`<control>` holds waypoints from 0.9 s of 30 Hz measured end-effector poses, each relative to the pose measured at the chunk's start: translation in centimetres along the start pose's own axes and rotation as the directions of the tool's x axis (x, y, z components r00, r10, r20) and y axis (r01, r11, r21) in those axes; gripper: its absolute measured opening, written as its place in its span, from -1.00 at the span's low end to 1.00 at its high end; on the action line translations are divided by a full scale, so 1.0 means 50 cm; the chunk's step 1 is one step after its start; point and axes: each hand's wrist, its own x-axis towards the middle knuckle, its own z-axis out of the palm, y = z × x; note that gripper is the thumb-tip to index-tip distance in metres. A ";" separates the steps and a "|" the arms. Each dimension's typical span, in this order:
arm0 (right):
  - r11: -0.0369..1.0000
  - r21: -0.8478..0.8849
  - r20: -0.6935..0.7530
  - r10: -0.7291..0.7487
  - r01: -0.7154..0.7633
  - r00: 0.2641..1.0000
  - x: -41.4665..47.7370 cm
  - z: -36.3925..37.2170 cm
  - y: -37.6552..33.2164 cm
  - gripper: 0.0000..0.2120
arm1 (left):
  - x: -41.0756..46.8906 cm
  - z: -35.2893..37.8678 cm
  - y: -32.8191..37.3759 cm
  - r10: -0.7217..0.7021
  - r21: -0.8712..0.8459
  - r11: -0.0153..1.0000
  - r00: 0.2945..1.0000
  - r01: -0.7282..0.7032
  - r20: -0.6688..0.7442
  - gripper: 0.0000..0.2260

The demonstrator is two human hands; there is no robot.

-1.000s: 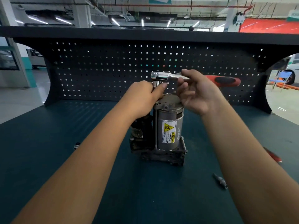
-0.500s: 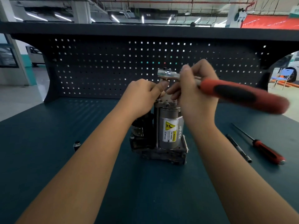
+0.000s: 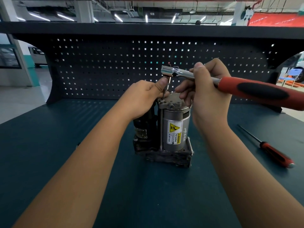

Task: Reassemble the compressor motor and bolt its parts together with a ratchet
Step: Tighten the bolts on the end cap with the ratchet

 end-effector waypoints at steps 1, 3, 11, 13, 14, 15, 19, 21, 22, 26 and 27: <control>1.000 0.002 0.005 0.005 -0.005 1.000 0.001 0.000 0.001 -0.76 | -0.001 -0.001 0.001 -0.004 -0.003 1.000 1.000 0.004 0.003 -0.32; 1.000 0.012 0.006 0.027 -0.027 1.000 0.003 -0.001 0.003 -0.76 | -0.004 -0.002 -0.001 -0.008 -0.004 1.000 1.000 0.008 0.005 -0.33; 0.996 0.037 0.004 0.080 -0.080 0.997 0.005 -0.003 0.000 -0.75 | -0.003 -0.008 -0.002 -0.024 -0.036 0.999 0.998 0.026 0.064 -0.38; 0.995 0.040 0.000 0.093 -0.093 0.996 0.007 -0.005 -0.003 -0.75 | -0.003 -0.008 -0.002 -0.031 -0.034 0.999 0.996 0.034 0.084 -0.40; 0.995 0.035 0.002 0.097 -0.097 0.995 0.007 -0.005 -0.004 -0.75 | -0.003 -0.009 -0.002 -0.037 -0.038 0.998 0.996 0.040 0.086 -0.42; 0.995 0.032 0.002 0.097 -0.097 0.995 0.008 -0.007 -0.002 -0.74 | -0.003 -0.009 -0.002 -0.042 -0.042 0.998 0.995 0.045 0.086 -0.46; 0.994 -0.001 0.014 0.109 -0.109 0.994 0.006 -0.004 -0.002 -0.75 | -0.007 -0.013 -0.002 -0.028 -0.065 0.997 0.995 0.034 0.092 -0.51; 0.995 -0.063 0.039 0.080 -0.077 0.996 0.005 -0.009 -0.007 -0.76 | -0.009 -0.014 -0.001 -0.026 -0.101 0.994 0.992 0.038 0.125 -0.52; 0.994 -0.100 0.065 0.056 -0.050 0.996 0.005 -0.010 -0.010 -0.76 | -0.008 -0.014 -0.002 -0.022 -0.113 0.993 0.991 0.038 0.134 -0.51; 0.964 -0.255 0.181 -0.022 0.069 0.983 0.009 -0.001 -0.024 -0.73 | -0.012 -0.019 0.001 -0.005 -0.028 1.000 0.990 0.009 0.139 -0.57; 0.944 -0.309 0.201 -0.054 0.115 0.978 0.007 -0.005 -0.023 -0.74 | -0.014 -0.018 0.003 -0.002 0.010 1.000 0.990 0.000 0.140 -0.60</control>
